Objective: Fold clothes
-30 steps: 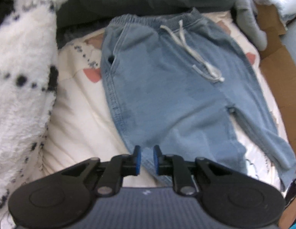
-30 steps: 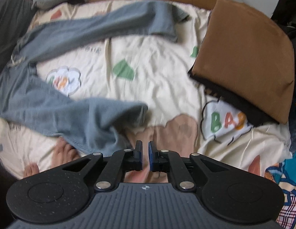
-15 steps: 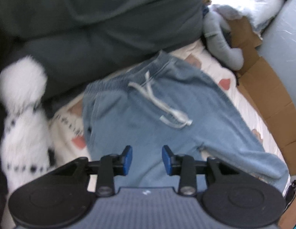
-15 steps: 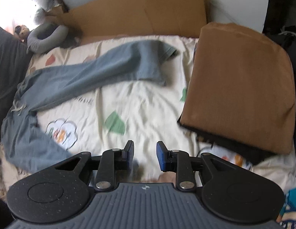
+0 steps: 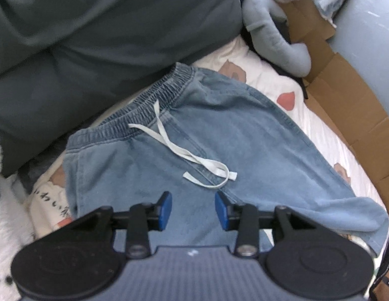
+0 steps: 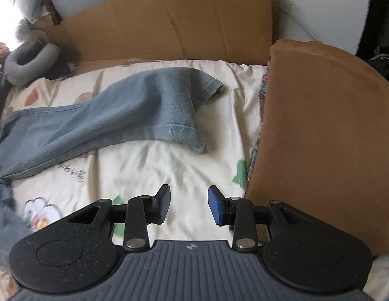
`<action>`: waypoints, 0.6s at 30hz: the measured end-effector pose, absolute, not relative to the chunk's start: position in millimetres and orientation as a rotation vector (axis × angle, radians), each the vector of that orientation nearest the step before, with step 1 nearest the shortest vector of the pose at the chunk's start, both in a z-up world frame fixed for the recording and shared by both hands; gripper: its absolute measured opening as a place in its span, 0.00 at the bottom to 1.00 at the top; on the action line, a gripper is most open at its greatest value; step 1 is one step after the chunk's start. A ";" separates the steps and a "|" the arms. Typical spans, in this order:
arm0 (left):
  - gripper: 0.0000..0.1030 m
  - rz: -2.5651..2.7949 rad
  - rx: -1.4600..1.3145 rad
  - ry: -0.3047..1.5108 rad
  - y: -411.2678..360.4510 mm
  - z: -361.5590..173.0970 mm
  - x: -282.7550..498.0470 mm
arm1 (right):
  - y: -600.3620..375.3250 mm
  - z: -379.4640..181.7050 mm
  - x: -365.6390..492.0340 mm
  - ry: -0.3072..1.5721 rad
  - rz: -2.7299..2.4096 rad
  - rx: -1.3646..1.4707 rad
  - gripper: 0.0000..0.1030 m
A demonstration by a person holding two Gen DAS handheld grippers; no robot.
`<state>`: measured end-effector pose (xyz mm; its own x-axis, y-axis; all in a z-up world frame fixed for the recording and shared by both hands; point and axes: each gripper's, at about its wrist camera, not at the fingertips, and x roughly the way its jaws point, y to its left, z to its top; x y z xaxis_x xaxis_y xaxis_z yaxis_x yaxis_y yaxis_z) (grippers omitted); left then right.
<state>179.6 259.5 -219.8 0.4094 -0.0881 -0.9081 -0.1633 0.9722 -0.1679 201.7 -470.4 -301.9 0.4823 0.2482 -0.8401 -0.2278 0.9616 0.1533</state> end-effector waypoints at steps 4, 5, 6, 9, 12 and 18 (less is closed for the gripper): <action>0.39 0.044 -0.258 1.158 252.2 -244.1 194.4 | -454.5 -329.2 223.4 1.034 0.280 -0.021 0.47; 0.39 0.042 -0.260 1.160 249.9 -250.6 197.8 | -450.5 -336.0 228.8 1.036 0.278 -0.032 0.47; 0.39 0.038 -0.264 1.161 246.9 -257.8 200.8 | -446.5 -342.9 234.2 1.038 0.275 -0.043 0.47; 0.40 0.032 -0.274 1.165 238.5 -276.9 207.3 | -436.0 -359.8 248.2 1.038 0.269 -0.077 0.47; 0.44 0.011 -0.260 1.167 226.7 -292.1 213.6 | -428.5 -369.4 259.5 1.027 0.267 -0.101 0.47; 0.47 -0.072 -0.222 1.166 203.1 -323.2 221.0 | -424.0 -381.5 275.7 0.994 0.257 -0.159 0.47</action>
<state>221.0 203.1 -323.2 0.3940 -0.1708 -0.9031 -0.0587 0.9759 -0.2102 275.7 -424.0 -381.5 0.5187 0.1407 -0.8433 -0.2850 0.9584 -0.0154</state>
